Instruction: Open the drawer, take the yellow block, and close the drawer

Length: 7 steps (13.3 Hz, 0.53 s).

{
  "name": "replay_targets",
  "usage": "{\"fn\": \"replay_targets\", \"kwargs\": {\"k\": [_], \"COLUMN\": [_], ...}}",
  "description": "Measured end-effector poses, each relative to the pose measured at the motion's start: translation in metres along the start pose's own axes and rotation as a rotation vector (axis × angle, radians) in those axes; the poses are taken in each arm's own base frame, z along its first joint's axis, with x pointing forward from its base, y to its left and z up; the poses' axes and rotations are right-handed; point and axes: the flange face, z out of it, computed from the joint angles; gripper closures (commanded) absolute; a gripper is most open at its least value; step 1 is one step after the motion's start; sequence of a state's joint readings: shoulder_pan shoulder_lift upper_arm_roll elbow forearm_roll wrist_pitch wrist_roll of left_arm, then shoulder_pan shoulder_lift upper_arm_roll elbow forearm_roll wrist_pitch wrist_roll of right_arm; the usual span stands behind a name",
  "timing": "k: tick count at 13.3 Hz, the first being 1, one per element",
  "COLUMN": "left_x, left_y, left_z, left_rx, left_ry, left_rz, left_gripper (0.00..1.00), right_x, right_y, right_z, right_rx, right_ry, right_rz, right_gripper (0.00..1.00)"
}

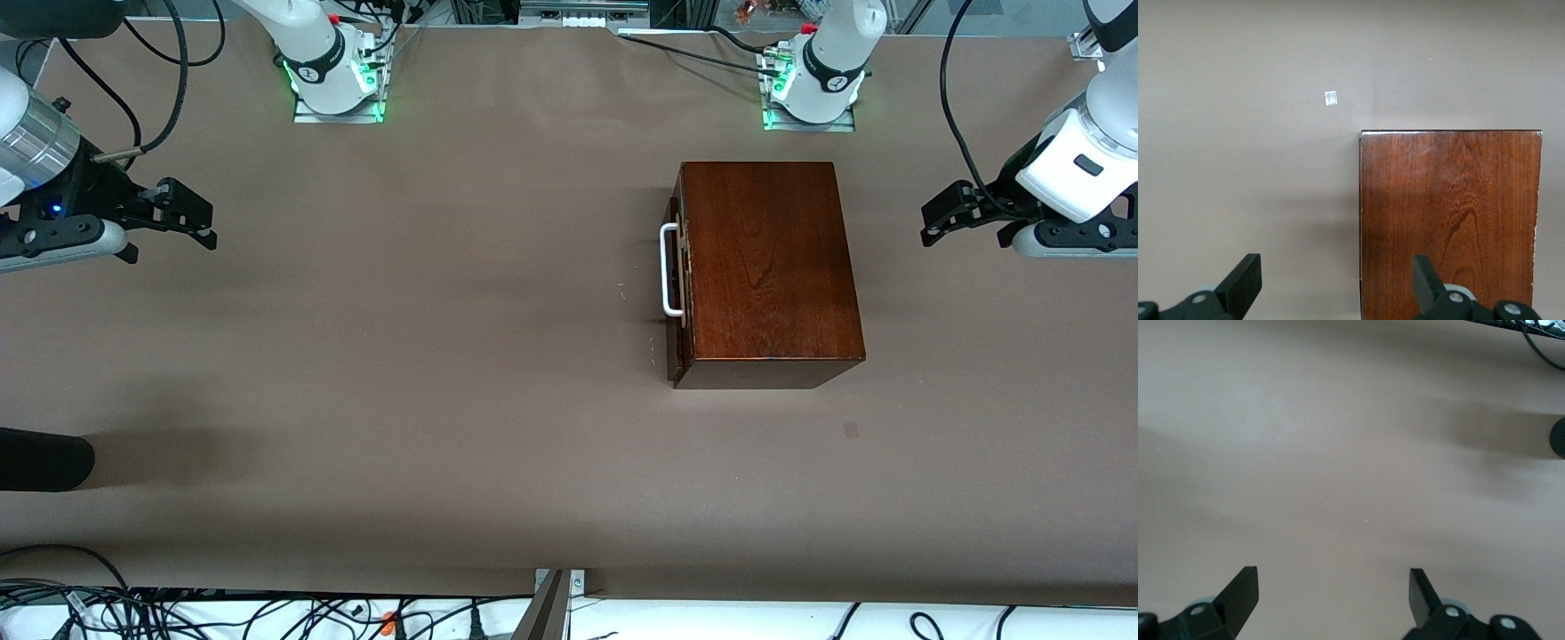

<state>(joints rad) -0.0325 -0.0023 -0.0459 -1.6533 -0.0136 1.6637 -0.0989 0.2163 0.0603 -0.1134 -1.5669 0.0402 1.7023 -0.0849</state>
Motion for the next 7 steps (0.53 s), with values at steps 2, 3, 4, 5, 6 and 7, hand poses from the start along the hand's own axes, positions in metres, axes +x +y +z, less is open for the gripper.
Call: {"fn": "replay_targets", "kwargs": {"k": [2,3,4,5,6,7], "left_x": [0.0,-0.0004,-0.0014,-0.0019,-0.0023,-0.0025], "left_y": [0.0,0.0,-0.0001,-0.0001,0.0001,0.0002], "left_z": [0.0001,0.0001,-0.0002,-0.0013,-0.0024,-0.0027], "left_rx": [0.0,0.0,0.001,0.001,0.002,0.002], "left_ry": [-0.001,-0.003,-0.012,-0.015,-0.017,-0.019], "left_rz": [0.0,0.0,0.0,0.0,0.001,0.001], "left_gripper": [0.0,0.0,0.0,0.0,0.0,0.0], "right_x": [-0.0001,-0.0001,-0.0002,-0.0003,-0.0004,-0.0005], "right_y": [0.0008,0.0019,0.0031,0.0044,0.0053,0.0058], "right_z": [0.0,-0.0001,-0.0001,-0.0002,-0.0002,-0.0002], "right_rx": [0.0,0.0,-0.001,-0.001,-0.001,-0.001], "right_ry": [0.0,0.0,0.0,0.0,0.0,0.0], "right_rz": [0.001,0.003,0.005,0.008,0.009,0.01], "right_gripper": [0.0,0.0,0.0,0.0,0.0,0.0]}}
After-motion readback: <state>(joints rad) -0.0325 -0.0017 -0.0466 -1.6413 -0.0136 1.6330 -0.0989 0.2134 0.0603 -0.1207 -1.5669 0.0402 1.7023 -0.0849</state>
